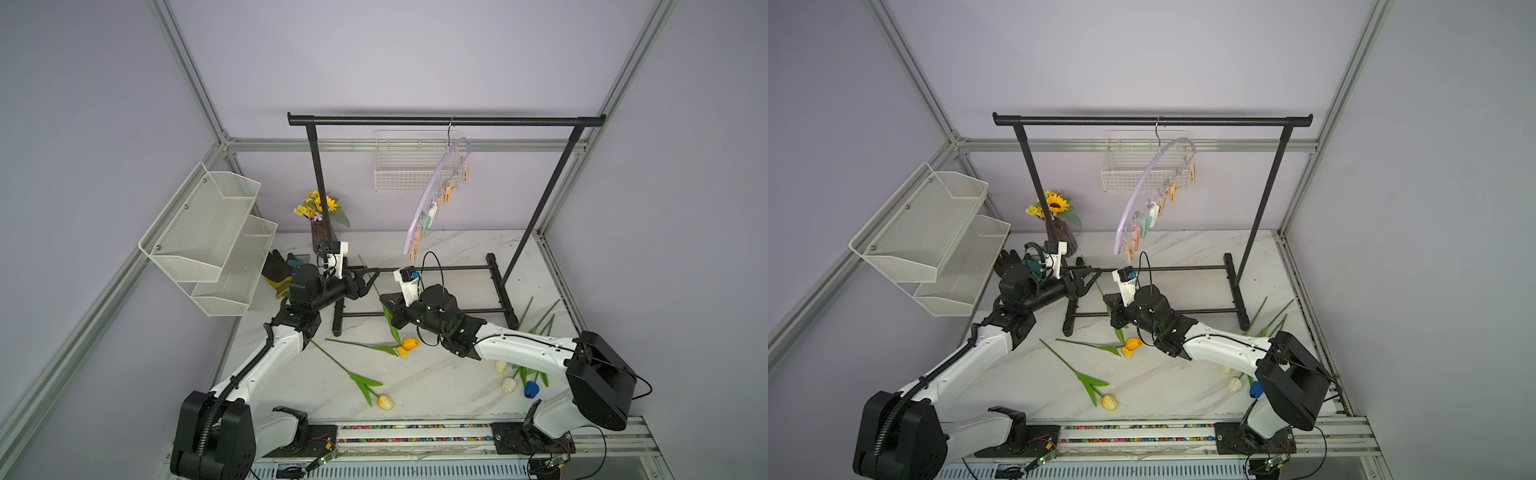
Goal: Dry the flowers on a clothes hanger
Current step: Pick up the flower at the center of the board.
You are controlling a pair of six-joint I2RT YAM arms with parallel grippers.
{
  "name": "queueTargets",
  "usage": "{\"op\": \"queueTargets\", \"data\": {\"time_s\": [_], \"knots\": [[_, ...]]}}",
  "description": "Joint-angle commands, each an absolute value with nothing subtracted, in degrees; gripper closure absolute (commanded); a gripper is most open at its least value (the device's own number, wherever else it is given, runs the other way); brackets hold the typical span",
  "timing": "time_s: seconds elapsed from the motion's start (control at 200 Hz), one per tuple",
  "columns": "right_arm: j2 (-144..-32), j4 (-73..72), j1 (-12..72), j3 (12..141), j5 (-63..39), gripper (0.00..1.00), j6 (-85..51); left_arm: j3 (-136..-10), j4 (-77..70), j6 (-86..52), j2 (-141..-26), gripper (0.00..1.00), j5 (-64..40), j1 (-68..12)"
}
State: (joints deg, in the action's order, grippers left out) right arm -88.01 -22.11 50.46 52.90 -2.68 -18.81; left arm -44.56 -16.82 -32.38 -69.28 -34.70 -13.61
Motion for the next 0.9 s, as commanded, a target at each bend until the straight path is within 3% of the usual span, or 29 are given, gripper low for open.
{"op": "queueTargets", "data": {"time_s": [0.0, 0.14, 0.27, 0.37, 0.565, 0.895], "knots": [[-86.4, -25.6, 50.2, 52.2, -4.0, 1.0, -18.3, -46.7, -20.0, -34.2, -70.1, 0.53, -34.2, -14.1], [-86.2, -25.8, 50.2, 51.9, -4.4, 1.0, -17.6, -47.2, -20.8, -35.8, -69.8, 0.84, -33.2, -14.3], [-85.3, -25.5, 50.2, 51.4, -5.1, 0.97, -16.4, -48.2, -20.4, -36.7, -68.6, 0.96, -32.1, -14.5], [-83.8, -25.7, 50.3, 50.8, -6.9, 0.78, -14.9, -49.1, -20.4, -37.3, -66.9, 0.98, -30.8, -14.7], [-80.7, -26.5, 50.1, 49.9, -10.2, 0.59, -13.4, -53.2, -16.0, -36.1, -64.0, 1.0, -29.1, -15.0], [-79.1, -26.5, 50.1, 51.6, -10.1, 0.54, -13.4, -56.6, -11.8, -34.9, -60.2, 1.0, -29.6, -17.6]]}}
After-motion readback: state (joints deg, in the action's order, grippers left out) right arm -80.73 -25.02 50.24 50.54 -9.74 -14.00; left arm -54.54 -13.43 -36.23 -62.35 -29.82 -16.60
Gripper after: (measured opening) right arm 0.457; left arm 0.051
